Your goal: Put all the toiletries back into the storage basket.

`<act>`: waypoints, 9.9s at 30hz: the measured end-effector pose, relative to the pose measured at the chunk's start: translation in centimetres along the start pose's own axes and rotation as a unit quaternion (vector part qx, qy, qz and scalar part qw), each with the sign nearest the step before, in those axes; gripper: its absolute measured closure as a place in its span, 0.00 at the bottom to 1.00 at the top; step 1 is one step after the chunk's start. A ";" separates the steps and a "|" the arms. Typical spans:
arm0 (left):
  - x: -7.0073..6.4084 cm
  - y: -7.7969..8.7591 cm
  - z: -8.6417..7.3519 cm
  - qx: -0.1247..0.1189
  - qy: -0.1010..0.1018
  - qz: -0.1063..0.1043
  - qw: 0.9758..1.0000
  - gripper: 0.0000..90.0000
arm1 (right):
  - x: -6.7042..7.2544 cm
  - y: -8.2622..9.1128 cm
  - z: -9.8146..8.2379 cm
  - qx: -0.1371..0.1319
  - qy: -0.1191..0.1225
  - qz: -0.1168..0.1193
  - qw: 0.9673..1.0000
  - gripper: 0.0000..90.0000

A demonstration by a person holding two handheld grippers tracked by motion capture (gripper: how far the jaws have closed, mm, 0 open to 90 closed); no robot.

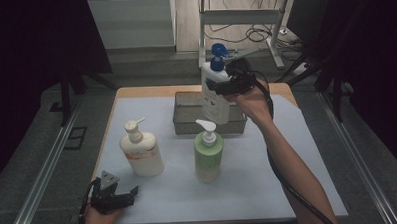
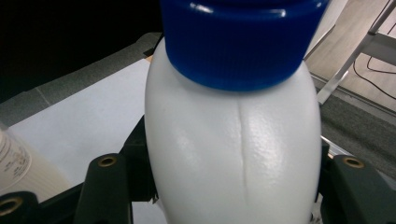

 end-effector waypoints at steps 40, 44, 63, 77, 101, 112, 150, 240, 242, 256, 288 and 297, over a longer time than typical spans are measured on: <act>0.0 0.0 0.0 0.000 0.002 0.000 1.000 0.13 | 1.7 -8.6 0.7 -0.005 0.004 -0.005 1.000 0.45; 0.0 0.0 0.0 0.001 0.001 0.000 1.000 0.13 | 1.8 -9.0 0.4 -0.004 0.003 -0.005 1.000 0.45; 0.0 0.0 0.0 0.001 0.001 0.000 1.000 0.13 | 2.6 -10.7 -1.4 0.009 0.008 0.007 1.000 0.45; 0.0 0.0 0.0 0.001 0.001 0.000 1.000 0.13 | 3.1 -11.3 -3.1 0.016 0.006 0.013 1.000 0.45; 0.0 0.0 0.0 0.002 0.001 0.000 1.000 0.13 | 2.4 -11.2 -4.7 0.020 -0.015 0.024 0.999 0.43; -0.1 0.0 0.0 0.001 0.000 0.001 1.000 0.13 | 2.4 -10.4 -4.4 0.014 0.004 0.029 0.999 0.35; -0.1 0.0 0.0 0.001 0.000 0.001 1.000 0.13 | 0.0 -5.7 -9.0 0.029 -0.013 0.035 0.999 0.73; 0.0 0.0 0.0 0.003 0.001 0.000 1.000 0.13 | 2.1 -16.2 -10.9 0.131 -0.032 0.018 0.991 1.00; 0.0 0.0 0.0 0.003 0.001 0.000 1.000 0.13 | 2.0 -16.2 -11.0 0.131 -0.034 0.019 0.991 1.00; 0.0 0.0 0.0 0.003 0.001 0.000 1.000 0.13 | 2.7 -15.9 -10.6 0.126 -0.036 0.031 0.991 1.00; 0.0 0.0 0.0 0.004 0.001 0.000 1.000 0.13 | 2.8 -16.1 -11.1 0.142 -0.045 0.050 0.988 1.00; 0.0 0.0 0.0 0.003 0.000 0.001 1.000 0.13 | 4.2 -16.5 -11.0 0.146 -0.007 0.058 0.988 1.00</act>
Point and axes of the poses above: each handheld gripper's, and its own axes: y roughly backward along the jaws, z roughly out of its top, x roughly to its left, the point moved 5 cm from there along -y, roughly forward along the jaws, and after that the axes turned 6 degrees about -z, right-handed, at the moved point
